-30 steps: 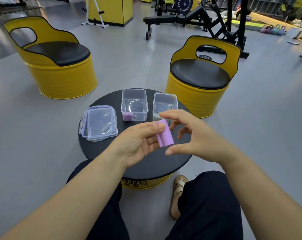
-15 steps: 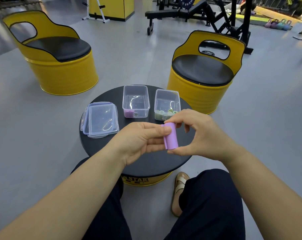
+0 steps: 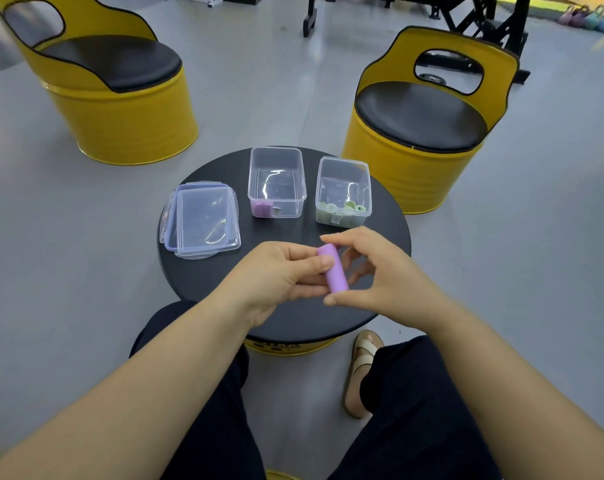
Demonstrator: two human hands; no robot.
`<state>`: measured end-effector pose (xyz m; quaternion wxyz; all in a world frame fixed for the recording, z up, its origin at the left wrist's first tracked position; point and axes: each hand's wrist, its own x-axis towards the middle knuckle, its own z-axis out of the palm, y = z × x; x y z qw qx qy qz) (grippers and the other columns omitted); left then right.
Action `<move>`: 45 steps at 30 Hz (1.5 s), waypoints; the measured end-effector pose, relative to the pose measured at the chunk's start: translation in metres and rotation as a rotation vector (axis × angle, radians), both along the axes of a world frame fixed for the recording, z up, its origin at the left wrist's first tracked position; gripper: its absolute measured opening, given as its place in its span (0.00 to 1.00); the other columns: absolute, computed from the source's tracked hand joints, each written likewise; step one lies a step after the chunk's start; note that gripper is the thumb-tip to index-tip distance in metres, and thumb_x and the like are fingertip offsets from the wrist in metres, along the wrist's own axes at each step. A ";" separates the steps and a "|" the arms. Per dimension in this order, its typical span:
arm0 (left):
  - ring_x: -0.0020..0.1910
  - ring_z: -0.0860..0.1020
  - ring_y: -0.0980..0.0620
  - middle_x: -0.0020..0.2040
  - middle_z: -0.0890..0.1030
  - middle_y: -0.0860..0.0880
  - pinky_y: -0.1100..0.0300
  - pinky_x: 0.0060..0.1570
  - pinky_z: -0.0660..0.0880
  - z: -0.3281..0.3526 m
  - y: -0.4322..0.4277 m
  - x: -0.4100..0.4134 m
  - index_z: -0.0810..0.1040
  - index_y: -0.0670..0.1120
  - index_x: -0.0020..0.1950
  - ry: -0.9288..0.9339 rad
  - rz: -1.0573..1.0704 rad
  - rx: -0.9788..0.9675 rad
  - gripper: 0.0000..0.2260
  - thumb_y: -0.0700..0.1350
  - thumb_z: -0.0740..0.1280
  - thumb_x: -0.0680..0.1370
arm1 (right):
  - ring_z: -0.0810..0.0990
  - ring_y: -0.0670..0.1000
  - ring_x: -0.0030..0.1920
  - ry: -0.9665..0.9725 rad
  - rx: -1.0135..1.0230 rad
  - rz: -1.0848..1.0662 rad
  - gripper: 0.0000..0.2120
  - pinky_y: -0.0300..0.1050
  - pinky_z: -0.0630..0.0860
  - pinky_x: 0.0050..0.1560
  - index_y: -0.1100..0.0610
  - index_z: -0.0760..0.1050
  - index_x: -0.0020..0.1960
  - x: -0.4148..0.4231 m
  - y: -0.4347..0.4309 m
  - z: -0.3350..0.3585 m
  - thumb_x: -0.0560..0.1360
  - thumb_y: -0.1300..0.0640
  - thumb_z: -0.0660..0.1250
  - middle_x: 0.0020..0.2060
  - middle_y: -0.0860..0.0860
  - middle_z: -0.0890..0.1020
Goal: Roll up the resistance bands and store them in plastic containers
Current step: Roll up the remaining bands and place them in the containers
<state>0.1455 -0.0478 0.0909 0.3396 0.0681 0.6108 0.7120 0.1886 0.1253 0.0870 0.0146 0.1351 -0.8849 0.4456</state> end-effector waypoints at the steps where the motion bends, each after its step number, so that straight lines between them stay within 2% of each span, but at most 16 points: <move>1: 0.44 0.84 0.47 0.46 0.84 0.40 0.60 0.45 0.80 -0.003 -0.001 -0.004 0.80 0.37 0.52 -0.013 -0.008 0.010 0.08 0.38 0.66 0.76 | 0.76 0.47 0.47 -0.040 -0.074 -0.017 0.31 0.43 0.78 0.46 0.47 0.71 0.62 -0.001 -0.002 -0.003 0.63 0.59 0.79 0.53 0.46 0.75; 3: 0.47 0.83 0.45 0.49 0.83 0.39 0.58 0.48 0.80 -0.010 -0.001 -0.011 0.80 0.36 0.54 -0.039 -0.010 0.023 0.09 0.38 0.65 0.77 | 0.77 0.45 0.47 -0.088 -0.150 -0.038 0.32 0.46 0.79 0.47 0.44 0.71 0.62 -0.007 -0.005 -0.011 0.63 0.60 0.79 0.53 0.45 0.74; 6: 0.49 0.83 0.45 0.51 0.83 0.38 0.58 0.49 0.80 -0.023 0.001 -0.025 0.79 0.36 0.55 -0.075 -0.002 0.043 0.09 0.37 0.64 0.77 | 0.77 0.44 0.45 -0.085 -0.148 -0.059 0.31 0.45 0.80 0.45 0.42 0.72 0.58 -0.022 -0.006 -0.021 0.62 0.61 0.80 0.52 0.44 0.74; 13: 0.42 0.84 0.48 0.44 0.85 0.44 0.60 0.43 0.80 -0.058 0.008 -0.070 0.82 0.40 0.50 -0.092 0.155 -0.010 0.06 0.36 0.69 0.74 | 0.76 0.45 0.44 -0.087 -0.078 -0.077 0.31 0.39 0.78 0.40 0.45 0.72 0.57 -0.079 -0.009 -0.059 0.60 0.63 0.80 0.53 0.44 0.72; 16: 0.39 0.84 0.50 0.40 0.85 0.44 0.62 0.39 0.79 -0.076 0.009 -0.101 0.81 0.40 0.50 -0.075 0.191 -0.088 0.07 0.34 0.69 0.73 | 0.76 0.45 0.43 -0.167 -0.093 -0.062 0.30 0.36 0.78 0.41 0.45 0.73 0.57 -0.110 -0.009 -0.079 0.61 0.62 0.80 0.54 0.45 0.72; 18: 0.37 0.83 0.52 0.39 0.85 0.44 0.63 0.39 0.79 -0.088 0.010 -0.123 0.80 0.42 0.49 -0.027 0.211 -0.154 0.08 0.33 0.71 0.72 | 0.77 0.46 0.43 -0.263 -0.194 -0.044 0.25 0.39 0.78 0.44 0.46 0.75 0.56 -0.132 -0.006 -0.091 0.64 0.62 0.78 0.53 0.45 0.74; 20: 0.37 0.83 0.54 0.38 0.85 0.46 0.66 0.39 0.77 -0.099 0.012 -0.146 0.79 0.44 0.47 0.052 0.217 -0.233 0.09 0.35 0.73 0.70 | 0.79 0.48 0.44 -0.319 -0.284 -0.071 0.16 0.41 0.79 0.47 0.48 0.77 0.55 -0.156 -0.001 -0.101 0.69 0.60 0.74 0.51 0.47 0.77; 23: 0.38 0.83 0.59 0.38 0.85 0.50 0.73 0.37 0.73 -0.114 0.018 -0.180 0.80 0.46 0.45 0.178 0.195 -0.328 0.08 0.37 0.75 0.69 | 0.82 0.46 0.42 -0.347 -0.366 -0.157 0.07 0.36 0.76 0.45 0.53 0.79 0.50 -0.194 0.005 -0.115 0.73 0.60 0.70 0.43 0.52 0.84; 26: 0.37 0.83 0.56 0.39 0.85 0.50 0.72 0.39 0.75 -0.129 0.027 -0.208 0.81 0.45 0.46 0.237 0.195 -0.315 0.06 0.38 0.74 0.70 | 0.84 0.51 0.41 -0.395 -0.393 -0.205 0.11 0.37 0.77 0.44 0.54 0.77 0.51 -0.228 0.011 -0.129 0.70 0.62 0.73 0.42 0.53 0.84; 28: 0.37 0.84 0.53 0.38 0.85 0.49 0.68 0.40 0.77 -0.139 0.032 -0.223 0.82 0.44 0.45 0.256 0.212 -0.297 0.06 0.37 0.74 0.71 | 0.84 0.47 0.39 -0.421 -0.366 -0.205 0.11 0.35 0.78 0.43 0.56 0.78 0.50 -0.246 0.015 -0.134 0.69 0.62 0.74 0.39 0.52 0.85; 31: 0.41 0.83 0.56 0.39 0.85 0.50 0.63 0.47 0.79 -0.155 0.033 -0.240 0.82 0.47 0.44 0.337 0.241 -0.319 0.05 0.39 0.74 0.71 | 0.84 0.49 0.40 -0.432 -0.302 -0.193 0.09 0.42 0.81 0.47 0.55 0.80 0.48 -0.265 0.017 -0.143 0.68 0.60 0.75 0.39 0.51 0.86; 33: 0.43 0.82 0.61 0.40 0.85 0.53 0.66 0.49 0.77 -0.162 0.034 -0.248 0.82 0.49 0.42 0.393 0.254 -0.328 0.05 0.39 0.74 0.71 | 0.84 0.50 0.40 -0.408 -0.238 -0.216 0.07 0.47 0.81 0.50 0.52 0.81 0.45 -0.274 0.016 -0.147 0.68 0.57 0.75 0.38 0.51 0.85; 35: 0.44 0.81 0.63 0.42 0.85 0.53 0.69 0.49 0.76 -0.168 0.035 -0.255 0.83 0.48 0.43 0.439 0.275 -0.324 0.05 0.39 0.74 0.71 | 0.84 0.47 0.39 -0.368 -0.185 -0.233 0.06 0.44 0.81 0.48 0.50 0.81 0.44 -0.283 0.015 -0.152 0.67 0.56 0.75 0.36 0.50 0.85; 39: 0.44 0.82 0.57 0.44 0.83 0.49 0.62 0.49 0.79 -0.180 0.037 -0.268 0.83 0.49 0.45 0.549 0.341 -0.373 0.06 0.39 0.74 0.71 | 0.82 0.40 0.37 -0.307 -0.153 -0.248 0.07 0.32 0.78 0.41 0.51 0.81 0.43 -0.297 0.013 -0.154 0.67 0.58 0.76 0.36 0.46 0.84; 43: 0.45 0.80 0.56 0.44 0.83 0.52 0.61 0.49 0.78 -0.183 0.037 -0.280 0.82 0.50 0.47 0.642 0.323 -0.430 0.06 0.41 0.73 0.72 | 0.83 0.42 0.37 -0.280 -0.144 -0.250 0.06 0.35 0.79 0.43 0.53 0.81 0.43 -0.312 0.014 -0.158 0.67 0.59 0.76 0.37 0.45 0.84; 45: 0.46 0.78 0.59 0.45 0.81 0.57 0.66 0.50 0.75 -0.185 0.033 -0.288 0.82 0.52 0.50 0.688 0.309 -0.509 0.09 0.44 0.74 0.71 | 0.83 0.42 0.36 -0.271 -0.132 -0.241 0.05 0.33 0.78 0.42 0.55 0.81 0.44 -0.321 0.016 -0.161 0.68 0.60 0.75 0.36 0.46 0.84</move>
